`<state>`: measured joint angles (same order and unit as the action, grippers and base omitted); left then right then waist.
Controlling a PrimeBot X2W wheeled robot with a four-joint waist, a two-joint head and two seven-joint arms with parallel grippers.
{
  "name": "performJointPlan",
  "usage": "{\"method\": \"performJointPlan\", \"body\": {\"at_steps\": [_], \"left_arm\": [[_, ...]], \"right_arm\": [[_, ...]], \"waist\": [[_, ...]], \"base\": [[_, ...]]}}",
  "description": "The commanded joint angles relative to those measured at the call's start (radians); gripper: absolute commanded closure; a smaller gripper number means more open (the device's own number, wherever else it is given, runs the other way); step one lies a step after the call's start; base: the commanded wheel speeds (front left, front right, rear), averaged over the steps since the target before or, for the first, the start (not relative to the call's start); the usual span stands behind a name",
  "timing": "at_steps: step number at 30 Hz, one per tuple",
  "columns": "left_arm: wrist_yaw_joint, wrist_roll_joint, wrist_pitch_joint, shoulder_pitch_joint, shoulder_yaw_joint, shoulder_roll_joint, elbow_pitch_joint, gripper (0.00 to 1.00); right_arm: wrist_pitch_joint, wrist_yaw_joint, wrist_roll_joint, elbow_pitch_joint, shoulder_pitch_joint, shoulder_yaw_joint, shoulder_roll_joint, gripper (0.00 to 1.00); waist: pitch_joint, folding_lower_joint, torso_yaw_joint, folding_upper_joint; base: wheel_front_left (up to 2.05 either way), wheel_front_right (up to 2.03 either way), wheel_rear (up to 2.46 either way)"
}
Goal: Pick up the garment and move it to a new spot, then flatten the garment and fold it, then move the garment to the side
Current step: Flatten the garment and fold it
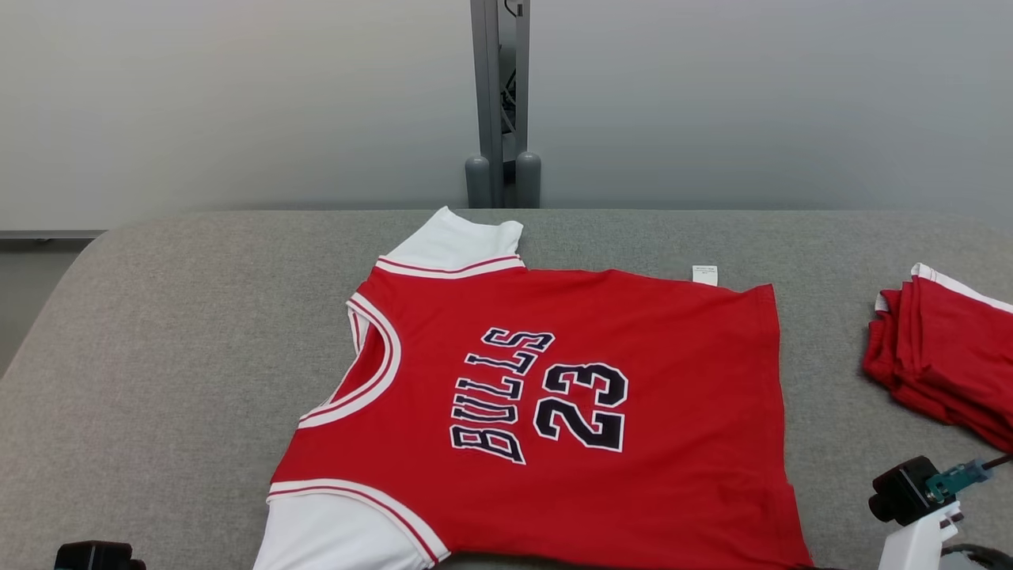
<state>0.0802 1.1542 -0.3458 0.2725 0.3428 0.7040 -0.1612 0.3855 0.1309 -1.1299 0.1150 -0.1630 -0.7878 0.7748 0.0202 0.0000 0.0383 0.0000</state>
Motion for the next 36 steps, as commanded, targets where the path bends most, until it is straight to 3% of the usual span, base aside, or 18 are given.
{"method": "performJointPlan", "body": {"at_steps": [1,11,15,36], "left_arm": [[0.001,0.011,-0.013,0.012,-0.007,0.013,-0.010,1.00],[-0.020,0.098,-0.149,0.070,0.003,0.103,-0.100,1.00],[-0.030,0.119,-0.176,0.081,0.005,0.124,-0.132,1.00],[-0.035,0.215,-0.151,-0.048,-0.080,0.062,-0.133,1.00]], "right_arm": [[0.017,0.000,-0.014,-0.014,0.017,0.020,0.005,1.00],[0.224,0.000,-0.091,-0.118,0.160,0.144,0.016,1.00],[0.257,0.000,-0.063,-0.155,0.197,0.210,-0.005,1.00],[0.342,0.000,0.085,-0.205,0.208,0.492,-0.242,1.00]], "waist": [[-0.001,0.0000,0.001,0.0000],[-0.006,0.0000,0.008,0.0000],[-0.019,0.0000,0.007,0.0000],[-0.066,0.0000,-0.025,0.0000]], "base": [[0.00,0.00,0.00],[0.00,0.00,0.00],[0.00,0.00,0.00],[0.00,0.00,0.00]]}}
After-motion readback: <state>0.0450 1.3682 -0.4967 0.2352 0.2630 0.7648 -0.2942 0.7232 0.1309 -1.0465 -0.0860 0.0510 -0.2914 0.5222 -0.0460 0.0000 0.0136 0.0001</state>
